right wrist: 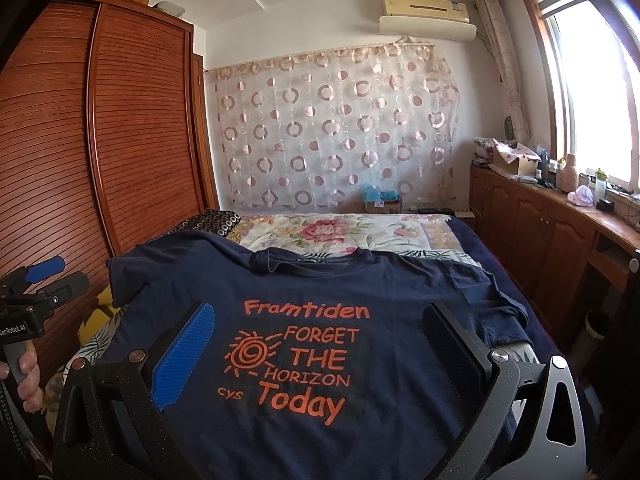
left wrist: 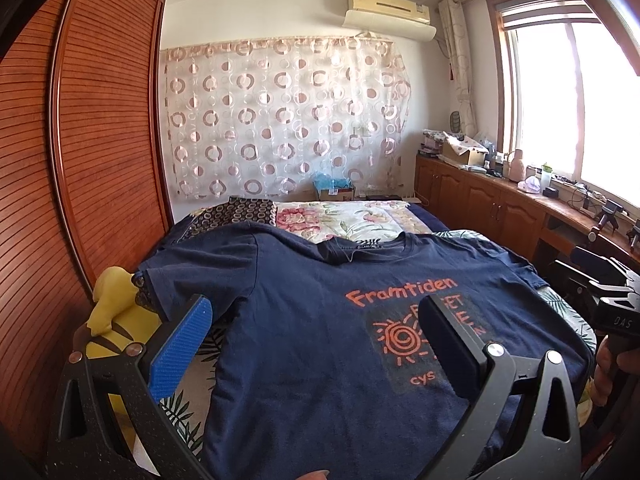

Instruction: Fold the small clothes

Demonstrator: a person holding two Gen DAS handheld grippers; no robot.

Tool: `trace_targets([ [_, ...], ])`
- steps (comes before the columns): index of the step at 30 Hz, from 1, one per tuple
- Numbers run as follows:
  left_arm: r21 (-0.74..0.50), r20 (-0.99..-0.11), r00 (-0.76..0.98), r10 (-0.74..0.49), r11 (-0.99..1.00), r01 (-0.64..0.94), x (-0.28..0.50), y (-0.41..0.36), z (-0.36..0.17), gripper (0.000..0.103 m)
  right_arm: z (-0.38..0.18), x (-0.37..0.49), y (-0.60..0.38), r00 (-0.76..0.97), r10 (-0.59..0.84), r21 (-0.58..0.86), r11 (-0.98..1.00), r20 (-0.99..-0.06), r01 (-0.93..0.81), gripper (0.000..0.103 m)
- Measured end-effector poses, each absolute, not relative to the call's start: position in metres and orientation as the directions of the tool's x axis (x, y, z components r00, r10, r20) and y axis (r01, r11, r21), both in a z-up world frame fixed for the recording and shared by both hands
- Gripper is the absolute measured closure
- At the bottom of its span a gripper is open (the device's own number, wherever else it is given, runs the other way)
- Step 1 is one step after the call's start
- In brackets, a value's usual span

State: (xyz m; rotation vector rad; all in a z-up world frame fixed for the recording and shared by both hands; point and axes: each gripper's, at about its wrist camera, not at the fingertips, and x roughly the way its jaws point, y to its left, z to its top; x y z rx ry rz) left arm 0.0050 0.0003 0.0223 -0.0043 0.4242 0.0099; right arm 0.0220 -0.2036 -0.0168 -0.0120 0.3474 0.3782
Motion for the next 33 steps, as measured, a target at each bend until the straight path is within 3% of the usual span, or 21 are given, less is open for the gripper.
trace_targets([
  [12,-0.005,-0.482,0.875,0.045,0.999,-0.054,0.031,0.028,-0.023,0.0,-0.024,0.048,-0.188,0.854,0.342,0.024,0.932,-0.392,-0.363,0.0],
  [29,0.018,-0.568,0.82,0.068,0.997,-0.07,0.065,0.107,-0.04,0.0,-0.031,0.062,-0.159,0.786,0.415,0.001,0.885,-0.458,-0.466,0.0],
  [33,-0.021,-0.585,0.809,0.05,0.997,-0.077,0.076,0.13,-0.042,0.009,-0.03,0.061,-0.158,0.761,0.431,0.008,0.872,-0.484,-0.489,0.0],
])
